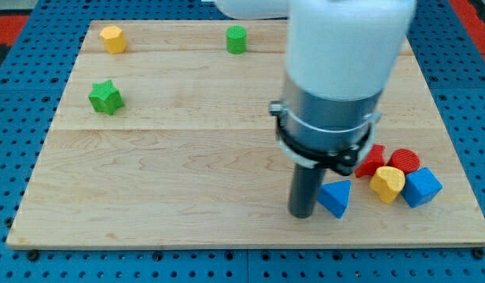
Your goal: Place the blue triangle to the bottom left side of the red star
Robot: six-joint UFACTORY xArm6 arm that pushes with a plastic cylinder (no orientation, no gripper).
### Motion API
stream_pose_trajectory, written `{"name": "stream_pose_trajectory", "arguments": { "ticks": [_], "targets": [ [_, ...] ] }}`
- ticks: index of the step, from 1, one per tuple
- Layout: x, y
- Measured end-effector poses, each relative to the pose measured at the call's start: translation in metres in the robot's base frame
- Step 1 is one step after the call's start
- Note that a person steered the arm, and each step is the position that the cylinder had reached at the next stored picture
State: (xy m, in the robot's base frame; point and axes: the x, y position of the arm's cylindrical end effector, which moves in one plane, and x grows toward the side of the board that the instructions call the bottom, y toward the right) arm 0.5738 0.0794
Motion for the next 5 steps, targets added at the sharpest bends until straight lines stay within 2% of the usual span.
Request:
{"name": "stream_pose_trajectory", "arguments": {
  "ticks": [2, 3, 4, 5],
  "targets": [
    [0.001, 0.027],
    [0.033, 0.022],
    [0.035, 0.042],
    [0.016, 0.051]
  ]
}}
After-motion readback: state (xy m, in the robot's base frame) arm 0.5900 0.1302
